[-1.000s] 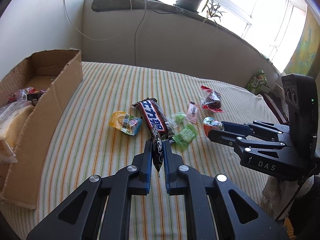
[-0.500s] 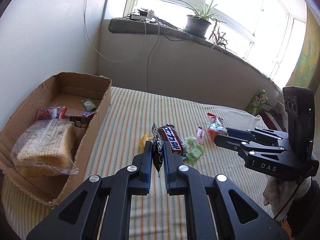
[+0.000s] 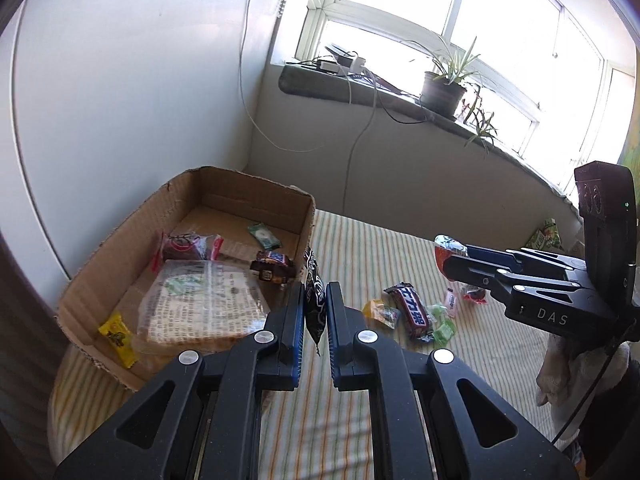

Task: Organize snacks
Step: 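Carry both packets over the box and open both grippers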

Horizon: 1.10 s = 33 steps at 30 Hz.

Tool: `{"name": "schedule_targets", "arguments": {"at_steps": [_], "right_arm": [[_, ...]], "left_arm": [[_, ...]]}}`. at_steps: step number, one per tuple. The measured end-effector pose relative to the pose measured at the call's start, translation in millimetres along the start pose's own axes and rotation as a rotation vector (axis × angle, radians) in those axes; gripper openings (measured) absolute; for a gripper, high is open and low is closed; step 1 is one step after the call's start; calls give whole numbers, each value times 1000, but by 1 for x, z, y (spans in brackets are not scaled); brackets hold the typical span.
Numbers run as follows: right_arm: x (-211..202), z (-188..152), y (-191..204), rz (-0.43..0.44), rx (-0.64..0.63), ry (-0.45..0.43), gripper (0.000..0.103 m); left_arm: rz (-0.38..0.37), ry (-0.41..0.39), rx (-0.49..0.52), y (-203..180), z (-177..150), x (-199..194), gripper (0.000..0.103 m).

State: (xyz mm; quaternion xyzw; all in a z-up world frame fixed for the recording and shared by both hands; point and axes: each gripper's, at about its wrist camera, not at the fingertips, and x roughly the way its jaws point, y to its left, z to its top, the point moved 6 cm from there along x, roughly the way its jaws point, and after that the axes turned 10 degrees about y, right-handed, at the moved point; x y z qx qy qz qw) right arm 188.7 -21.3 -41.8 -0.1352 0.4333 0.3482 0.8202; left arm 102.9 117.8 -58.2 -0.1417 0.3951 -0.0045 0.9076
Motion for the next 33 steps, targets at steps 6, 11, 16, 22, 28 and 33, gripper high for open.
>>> {"name": "schedule_targets", "arguments": {"at_steps": [6,11,16,22,28,33], "right_arm": [[16,19,25,16,-49,6,35],[29,34,44,33,-80,15,35],[47,48,60,48,-100,30,35],[67,61,73,56,-119,47,35],[85,71,82,69,-123,64,36],[95,74,88,75,-131,75,36]], "left_arm": [[41,-25,-38,30,2,-11,9],[75,-40,-71,52,2,-16,9],[113,-48,-93,74,2,-18,9],[135,-51,-124,94,3,-20,9],[142,-48,-134,103,3,-19,9],[142,-43,-136,106,4,-17,9]]}}
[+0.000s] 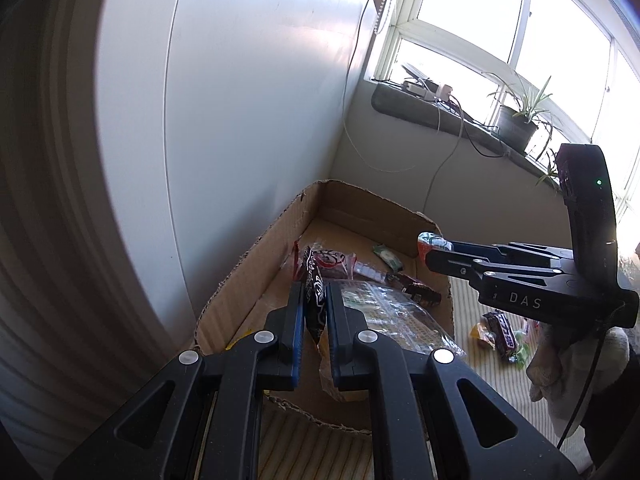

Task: Organize snacks
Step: 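Carry both packets over the box and open both grippers, then move both grippers back from the box to the remaining snacks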

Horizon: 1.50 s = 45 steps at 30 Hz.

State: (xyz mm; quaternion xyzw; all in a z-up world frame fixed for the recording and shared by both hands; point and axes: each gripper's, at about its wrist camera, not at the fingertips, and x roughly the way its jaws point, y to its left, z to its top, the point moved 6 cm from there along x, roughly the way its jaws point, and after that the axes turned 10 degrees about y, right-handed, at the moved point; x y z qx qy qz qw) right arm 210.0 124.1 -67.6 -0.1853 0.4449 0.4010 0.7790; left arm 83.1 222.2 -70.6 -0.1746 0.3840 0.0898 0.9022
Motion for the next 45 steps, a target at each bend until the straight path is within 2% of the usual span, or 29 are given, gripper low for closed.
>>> {"name": "schedule_targets", "arguments": {"at_steps": [9,10,11,13,14,16,17,19,23,25,27,37,45], "right_arm": [[3,4,8,-5,-21,-8,39],[2,5,8,-6,-22,-9,45],[2,5,8,-10,-21,-10,57],[0,5,8,-18,-21,-21,70],[-2,5,8,-20,-21,-27,73],[-4,5,7,-24,-20,-30,78],[-4,5,6,-31,-20,-32,85],[-7,5,5,-40,-22,-39,91],[-10,5,1,-55,-18,-41,92],[-11,4,0,-62,-17,-39,93],[-14,4,-2,-70,-14,-40,95],[-38,-8,-20,-84,26,-68,96],[-72,-33,-49,-88,78,-118,96]], "left_arm": [[8,7,1,-1,0,2,10],[10,7,1,-1,1,2,12],[11,5,-1,-1,1,2,15],[16,4,-4,-1,2,2,26],[16,4,-6,-1,2,2,29],[24,3,-8,0,1,1,42],[24,2,-7,0,1,1,43],[23,6,-4,-1,1,2,49],[36,1,-4,-1,1,-1,62],[49,2,-10,-1,2,-2,76],[66,4,-20,0,2,-2,81],[72,10,-7,-13,2,-6,81],[29,-5,45,-47,-2,-15,81]]}}
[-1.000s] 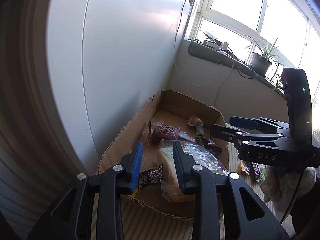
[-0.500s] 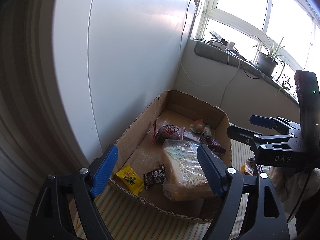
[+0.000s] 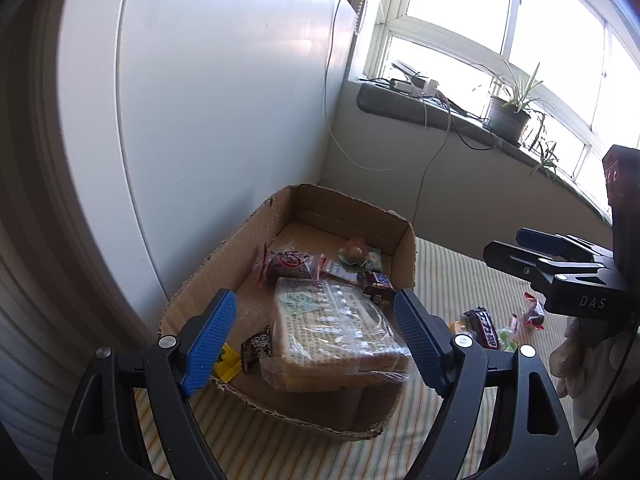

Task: Organize snacks
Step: 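Move both grippers back from the box to the remaining snacks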

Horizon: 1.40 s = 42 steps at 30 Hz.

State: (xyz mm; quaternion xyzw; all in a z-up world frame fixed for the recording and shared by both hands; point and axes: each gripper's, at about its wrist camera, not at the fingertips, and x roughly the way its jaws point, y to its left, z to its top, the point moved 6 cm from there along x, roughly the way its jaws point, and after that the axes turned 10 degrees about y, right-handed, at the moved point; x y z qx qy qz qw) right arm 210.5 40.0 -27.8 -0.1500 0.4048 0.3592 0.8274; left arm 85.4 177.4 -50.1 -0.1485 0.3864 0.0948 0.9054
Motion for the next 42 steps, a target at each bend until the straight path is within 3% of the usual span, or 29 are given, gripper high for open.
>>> {"name": "schedule_targets", "arguments": {"at_steps": [8,21,35,42], "right_arm": [[-30,-30,-53,-44,74,-8,96],[-63,-90,-145,-162,233,26,96],[-33,-123,-190,-140,357,129,96],[-16,-127,-204,-95,424,147,96]], "left_arm": [[-61,1,69,-47,-4,1,81],[-155,68,167,-112,-24,22,80],[-248,201,234,-162,-50,68,50],[-237,240,235,-166,-50,92,41]]}}
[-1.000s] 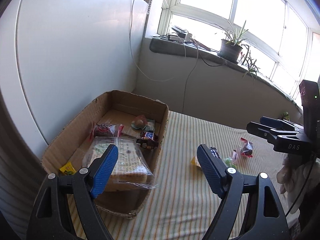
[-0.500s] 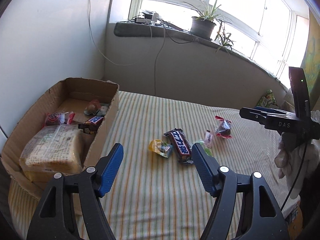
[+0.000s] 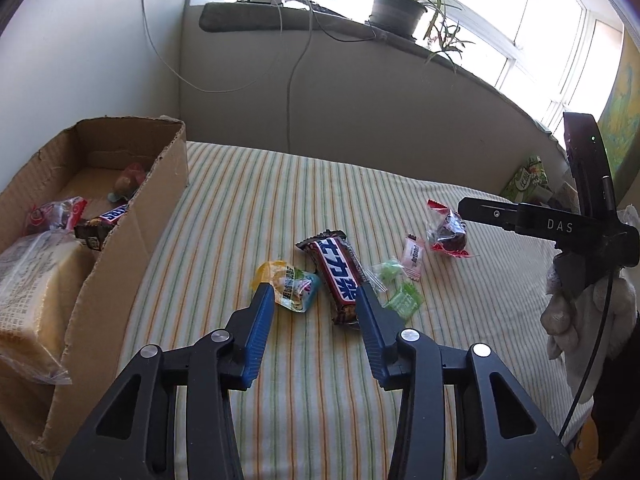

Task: Organize snacks
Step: 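Move both grippers back from the box to the remaining snacks, then grasp the red-trimmed pastry bag with the right gripper while the left gripper grasps the yellow packet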

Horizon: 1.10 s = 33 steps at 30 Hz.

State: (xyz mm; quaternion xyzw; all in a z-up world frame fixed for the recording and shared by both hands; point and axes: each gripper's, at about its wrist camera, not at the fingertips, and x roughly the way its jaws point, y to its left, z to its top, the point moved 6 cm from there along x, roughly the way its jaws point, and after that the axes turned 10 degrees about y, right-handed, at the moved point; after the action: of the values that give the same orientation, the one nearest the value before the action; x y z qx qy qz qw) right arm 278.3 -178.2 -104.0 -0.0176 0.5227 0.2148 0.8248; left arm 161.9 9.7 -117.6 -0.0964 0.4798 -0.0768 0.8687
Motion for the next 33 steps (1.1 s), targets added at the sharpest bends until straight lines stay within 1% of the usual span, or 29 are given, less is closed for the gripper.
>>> {"name": "schedule_targets", "arguments": {"at_steps": [2,4,8,12,14,20,21,22,23,25,29,31,33], "right_arm": [[5,0,-1,5,4,11,91],[10,0,0,4,6,24,88],[16,2,1,10,13,38,88],[24,3,3,-2,13,56,87],[28,2,2,-6,14,67,82],[39,-1,3,-2,12,101,67],[40,-2,2,-2,10,108,64],[42,-3,2,1,9,115,54],[44,-4,2,5,11,125,44],[46,-6,2,8,17,131,42],[45,-6,3,5,11,129,38],[44,-7,3,3,9,126,35],[41,-8,4,6,8,122,35]], "left_arm": [[5,12,6,-1,0,6,41],[9,22,12,-1,0,12,41],[22,31,17,2,3,21,41],[34,36,23,6,5,26,40],[40,43,22,8,5,29,40],[24,42,7,11,5,29,38],[21,40,8,11,5,29,36],[19,36,12,10,5,29,29],[20,33,16,10,5,28,29],[24,27,28,7,5,27,24],[27,23,37,5,6,26,20],[23,16,37,5,6,23,8],[23,16,46,6,5,23,8]]}}
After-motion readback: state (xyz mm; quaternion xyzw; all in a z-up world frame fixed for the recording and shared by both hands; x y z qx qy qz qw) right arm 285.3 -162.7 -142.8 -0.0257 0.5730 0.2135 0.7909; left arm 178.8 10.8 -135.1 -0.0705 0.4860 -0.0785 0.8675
